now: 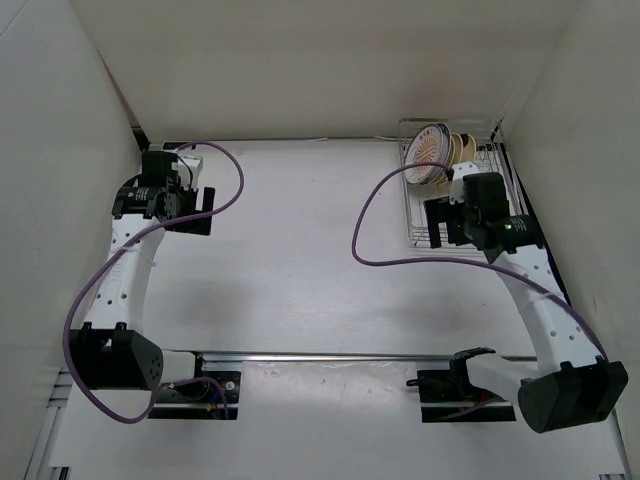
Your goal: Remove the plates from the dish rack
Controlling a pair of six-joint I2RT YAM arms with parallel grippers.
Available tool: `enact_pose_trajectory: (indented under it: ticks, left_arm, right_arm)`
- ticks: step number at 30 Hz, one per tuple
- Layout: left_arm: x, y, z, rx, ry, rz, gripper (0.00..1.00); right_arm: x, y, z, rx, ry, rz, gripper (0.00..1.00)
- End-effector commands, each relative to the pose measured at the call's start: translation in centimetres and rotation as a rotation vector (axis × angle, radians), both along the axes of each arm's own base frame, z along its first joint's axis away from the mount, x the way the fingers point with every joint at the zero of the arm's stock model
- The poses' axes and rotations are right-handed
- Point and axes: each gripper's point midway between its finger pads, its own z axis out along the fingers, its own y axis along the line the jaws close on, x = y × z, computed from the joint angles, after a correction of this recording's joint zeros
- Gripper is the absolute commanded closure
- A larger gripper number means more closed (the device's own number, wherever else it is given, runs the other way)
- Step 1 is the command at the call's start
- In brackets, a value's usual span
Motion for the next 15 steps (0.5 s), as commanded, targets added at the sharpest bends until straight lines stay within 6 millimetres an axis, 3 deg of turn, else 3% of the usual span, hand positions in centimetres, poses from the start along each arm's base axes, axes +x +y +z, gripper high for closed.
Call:
enact_pose_trajectory:
  ticks: [1,4,8,9,10,11,12,13,15]
  left_arm:
    - [0.9,-0.2,1.5,-0.014,-0.048,-0.003,0.00]
    - [1.4,-0.2,2.0,-0.014,-0.060,-0.003,0.00]
    - [3.2,-0.3,3.2,-0.015,-0.084,-0.003,0.00]
    - [4.2,-0.3,3.8,-0.015,-0.097,-0.003,0.00]
    - [4.7,-0.3,4.1,-0.015,-0.103,-0.003,0.00]
    - [5.3,-0.3,4.4,-0.009,-0.109,-0.010,0.00]
    - [6.6,-0.3,5.0,-0.009,-0.123,-0.010,0.00]
    - [7.2,-0.3,5.3,-0.010,-0.131,-0.010,0.00]
    - [8.5,-0.3,5.9,-0.010,-0.146,-0.010,0.00]
  right_arm:
    - [0.5,-0.4,0.8,-0.001,-0.057,-0.030,0.00]
    - [0.8,-0.3,0.9,-0.001,-0.057,-0.030,0.00]
    - [2.8,-0.3,3.4,-0.038,-0.102,0.001,0.00]
    - [3.7,-0.1,3.2,-0.042,-0.087,0.002,0.00]
    - [4.9,-0.1,5.1,-0.042,-0.135,-0.011,0.00]
    - [5.5,-0.1,5.7,-0.053,-0.145,-0.012,0.00]
    - [6.6,0.1,5.4,-0.056,-0.131,-0.011,0.00]
    - [7.9,0.1,7.7,-0.044,-0.185,-0.023,0.00]
    - [9.7,0.4,7.9,-0.032,-0.182,-0.017,0.00]
